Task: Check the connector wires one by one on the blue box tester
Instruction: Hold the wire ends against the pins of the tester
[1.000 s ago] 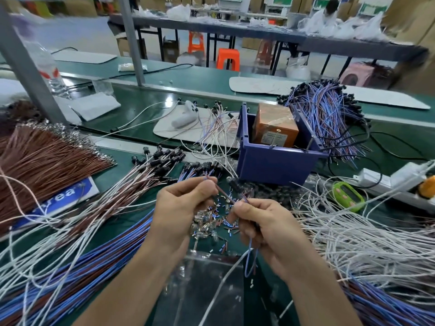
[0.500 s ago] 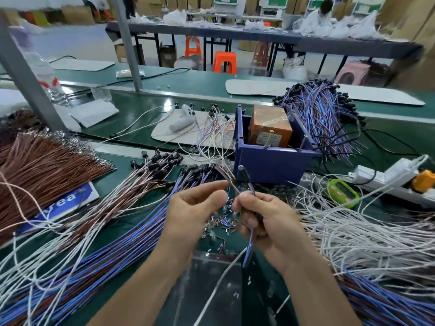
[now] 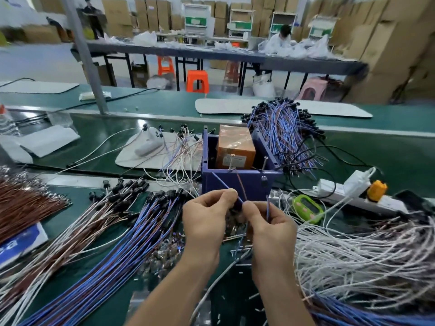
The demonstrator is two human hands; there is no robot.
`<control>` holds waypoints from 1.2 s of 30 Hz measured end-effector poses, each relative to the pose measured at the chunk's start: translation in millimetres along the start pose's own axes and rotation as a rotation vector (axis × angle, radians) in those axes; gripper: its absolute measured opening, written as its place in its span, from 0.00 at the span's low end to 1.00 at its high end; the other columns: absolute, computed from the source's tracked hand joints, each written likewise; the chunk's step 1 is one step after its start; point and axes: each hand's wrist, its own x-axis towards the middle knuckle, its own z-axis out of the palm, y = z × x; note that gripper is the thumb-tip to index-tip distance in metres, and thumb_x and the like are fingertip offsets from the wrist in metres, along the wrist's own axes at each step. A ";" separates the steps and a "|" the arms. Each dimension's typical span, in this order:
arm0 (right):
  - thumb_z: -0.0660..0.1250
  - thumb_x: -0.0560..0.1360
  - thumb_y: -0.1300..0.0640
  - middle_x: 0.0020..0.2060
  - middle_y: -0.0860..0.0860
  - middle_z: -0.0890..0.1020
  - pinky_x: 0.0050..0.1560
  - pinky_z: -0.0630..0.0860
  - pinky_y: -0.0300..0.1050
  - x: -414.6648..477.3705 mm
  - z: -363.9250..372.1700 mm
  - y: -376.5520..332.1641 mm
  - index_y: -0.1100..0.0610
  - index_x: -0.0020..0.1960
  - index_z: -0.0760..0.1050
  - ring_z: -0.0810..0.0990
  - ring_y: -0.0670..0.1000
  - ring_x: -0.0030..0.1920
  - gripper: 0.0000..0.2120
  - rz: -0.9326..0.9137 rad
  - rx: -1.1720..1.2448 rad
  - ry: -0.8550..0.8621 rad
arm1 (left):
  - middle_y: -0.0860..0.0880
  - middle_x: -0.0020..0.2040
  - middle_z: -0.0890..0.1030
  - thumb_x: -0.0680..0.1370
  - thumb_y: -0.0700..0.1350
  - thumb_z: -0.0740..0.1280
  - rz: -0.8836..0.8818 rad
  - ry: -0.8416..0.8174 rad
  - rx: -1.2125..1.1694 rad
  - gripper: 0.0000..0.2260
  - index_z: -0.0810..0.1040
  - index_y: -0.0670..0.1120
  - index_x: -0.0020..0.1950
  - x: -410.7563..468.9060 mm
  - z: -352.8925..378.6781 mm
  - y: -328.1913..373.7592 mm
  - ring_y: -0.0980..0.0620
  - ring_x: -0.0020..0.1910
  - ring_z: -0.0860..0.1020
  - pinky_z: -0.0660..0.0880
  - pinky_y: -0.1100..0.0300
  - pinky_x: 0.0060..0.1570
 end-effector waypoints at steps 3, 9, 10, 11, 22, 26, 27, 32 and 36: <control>0.74 0.75 0.59 0.30 0.50 0.83 0.36 0.77 0.40 8.4 -7.5 4.4 0.51 0.37 0.84 0.80 0.46 0.31 0.09 0.011 0.030 0.215 | 0.48 0.33 0.86 0.77 0.44 0.75 0.055 0.061 0.123 0.07 0.88 0.51 0.38 6.8 10.0 -6.9 0.51 0.31 0.83 0.81 0.54 0.37; 0.74 0.76 0.58 0.27 0.49 0.82 0.28 0.74 0.35 21.1 -15.9 4.3 0.51 0.36 0.83 0.77 0.42 0.26 0.10 0.001 0.044 0.383 | 0.47 0.33 0.86 0.80 0.45 0.72 0.103 -0.037 0.300 0.12 0.87 0.54 0.37 21.3 13.7 -8.1 0.50 0.29 0.83 0.78 0.57 0.30; 0.75 0.75 0.58 0.26 0.49 0.81 0.27 0.73 0.35 22.4 -16.3 5.1 0.51 0.35 0.83 0.76 0.43 0.25 0.10 0.017 0.056 0.393 | 0.47 0.32 0.85 0.79 0.45 0.72 0.108 -0.055 0.319 0.12 0.86 0.52 0.36 24.3 13.2 -7.6 0.50 0.28 0.83 0.77 0.59 0.29; 0.75 0.75 0.58 0.26 0.49 0.81 0.25 0.72 0.34 23.6 -17.1 6.4 0.53 0.35 0.83 0.75 0.42 0.25 0.11 0.022 0.054 0.403 | 0.46 0.32 0.85 0.79 0.45 0.72 0.110 -0.070 0.337 0.12 0.86 0.51 0.35 26.8 12.5 -7.1 0.51 0.27 0.82 0.77 0.61 0.29; 0.74 0.76 0.60 0.24 0.48 0.77 0.24 0.69 0.35 25.4 -19.6 6.7 0.48 0.33 0.82 0.71 0.44 0.24 0.14 0.036 0.109 0.340 | 0.45 0.30 0.84 0.75 0.40 0.73 0.056 -0.134 0.444 0.11 0.86 0.48 0.32 33.4 9.1 -4.8 0.48 0.29 0.84 0.79 0.61 0.30; 0.74 0.76 0.60 0.24 0.48 0.77 0.26 0.70 0.36 24.8 -19.0 6.2 0.47 0.32 0.82 0.71 0.44 0.25 0.15 0.035 0.119 0.329 | 0.46 0.29 0.84 0.74 0.41 0.72 0.080 -0.124 0.493 0.11 0.86 0.49 0.32 33.0 9.1 -4.0 0.48 0.28 0.84 0.79 0.61 0.30; 0.74 0.76 0.60 0.24 0.48 0.77 0.28 0.71 0.38 24.6 -18.8 5.9 0.47 0.32 0.83 0.71 0.44 0.25 0.15 0.037 0.120 0.329 | 0.46 0.29 0.84 0.74 0.41 0.72 0.084 -0.123 0.501 0.11 0.86 0.49 0.32 32.9 8.7 -3.3 0.48 0.28 0.84 0.79 0.61 0.29; 0.74 0.76 0.60 0.24 0.48 0.77 0.34 0.70 0.45 23.6 -17.4 5.7 0.48 0.33 0.82 0.71 0.45 0.26 0.14 0.032 0.108 0.321 | 0.45 0.30 0.84 0.75 0.41 0.73 0.060 -0.106 0.509 0.11 0.86 0.49 0.32 37.2 4.4 -1.1 0.49 0.28 0.84 0.80 0.60 0.29; 0.74 0.76 0.60 0.24 0.49 0.77 0.34 0.70 0.46 24.2 -18.0 6.8 0.49 0.34 0.82 0.71 0.45 0.27 0.13 0.031 0.101 0.320 | 0.45 0.30 0.84 0.74 0.41 0.73 0.033 -0.111 0.532 0.11 0.85 0.48 0.31 39.7 2.6 1.2 0.48 0.30 0.85 0.81 0.59 0.32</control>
